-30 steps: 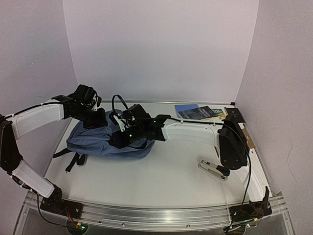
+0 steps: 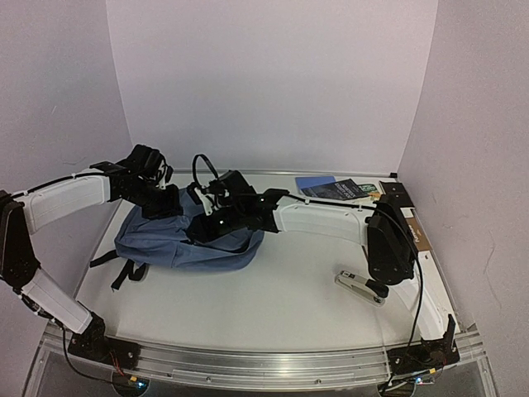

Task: Pack the student bag
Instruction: Unzip the student bag at the center of the board.

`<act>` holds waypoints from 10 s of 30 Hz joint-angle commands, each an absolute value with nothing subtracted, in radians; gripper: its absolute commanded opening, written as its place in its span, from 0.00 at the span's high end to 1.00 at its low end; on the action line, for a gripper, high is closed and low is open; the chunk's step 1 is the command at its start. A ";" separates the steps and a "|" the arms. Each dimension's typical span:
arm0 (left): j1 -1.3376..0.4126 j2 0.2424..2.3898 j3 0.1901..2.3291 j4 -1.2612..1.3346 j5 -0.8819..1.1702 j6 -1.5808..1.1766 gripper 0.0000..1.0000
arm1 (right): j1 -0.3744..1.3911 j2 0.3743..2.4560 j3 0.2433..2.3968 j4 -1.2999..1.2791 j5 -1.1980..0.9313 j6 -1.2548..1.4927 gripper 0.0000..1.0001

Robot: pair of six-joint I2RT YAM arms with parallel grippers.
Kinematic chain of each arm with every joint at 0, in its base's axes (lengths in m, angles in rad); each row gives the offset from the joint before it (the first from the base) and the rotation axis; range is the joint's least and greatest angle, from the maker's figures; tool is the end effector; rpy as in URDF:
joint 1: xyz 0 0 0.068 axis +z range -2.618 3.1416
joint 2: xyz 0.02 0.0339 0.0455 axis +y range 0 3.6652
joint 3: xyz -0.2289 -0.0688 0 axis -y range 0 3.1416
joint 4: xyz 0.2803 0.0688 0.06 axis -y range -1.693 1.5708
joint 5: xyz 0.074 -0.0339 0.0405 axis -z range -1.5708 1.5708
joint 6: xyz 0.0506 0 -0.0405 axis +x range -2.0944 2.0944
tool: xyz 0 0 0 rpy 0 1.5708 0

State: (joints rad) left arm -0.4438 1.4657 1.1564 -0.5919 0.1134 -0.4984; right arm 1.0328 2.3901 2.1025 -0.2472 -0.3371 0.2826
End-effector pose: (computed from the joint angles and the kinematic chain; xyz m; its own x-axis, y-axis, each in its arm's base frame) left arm 0.3212 -0.1591 0.2155 -0.8562 -0.1188 -0.5027 0.0919 0.9226 -0.3746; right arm 0.2817 0.5048 0.1858 -0.5175 -0.3536 -0.7792 -0.8455 0.3518 0.4018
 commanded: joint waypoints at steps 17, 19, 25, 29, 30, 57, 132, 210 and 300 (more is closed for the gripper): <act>-0.443 1.463 1.177 -0.525 0.109 -0.494 1.00 | 1.026 2.307 2.022 -0.236 -0.347 0.244 1.00; -0.443 1.465 1.177 -0.523 0.116 -0.494 1.00 | 1.027 2.319 2.039 -0.237 -0.340 0.248 0.90; -0.444 1.462 1.183 -0.525 0.117 -0.491 1.00 | 1.028 2.364 2.073 -0.239 -0.334 0.256 0.65; -0.443 1.462 1.190 -0.526 0.117 -0.491 1.00 | 1.029 2.380 2.077 -0.241 -0.314 0.255 0.65; -0.443 1.462 1.191 -0.527 0.118 -0.491 1.00 | 1.029 2.384 2.080 -0.242 -0.309 0.253 0.66; -0.408 1.486 1.154 -0.621 -0.031 -0.502 1.00 | 0.963 2.205 1.960 -0.245 -0.319 0.263 1.00; -0.781 1.423 1.126 -0.852 -0.210 0.031 0.36 | 0.772 2.050 1.551 -0.102 -0.558 0.334 1.00; -1.030 1.609 1.070 -0.636 -0.065 -0.051 0.48 | 0.853 2.058 1.528 0.026 -0.633 0.490 1.00; -1.240 1.333 1.041 -0.759 -0.290 -0.048 1.00 | 0.718 2.395 1.820 0.027 -0.460 0.427 1.00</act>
State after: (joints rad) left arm -1.2091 1.4118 1.0527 -0.7331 -0.3679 -0.0512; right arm 0.7631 2.3299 1.7303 0.0203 -0.5881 0.4757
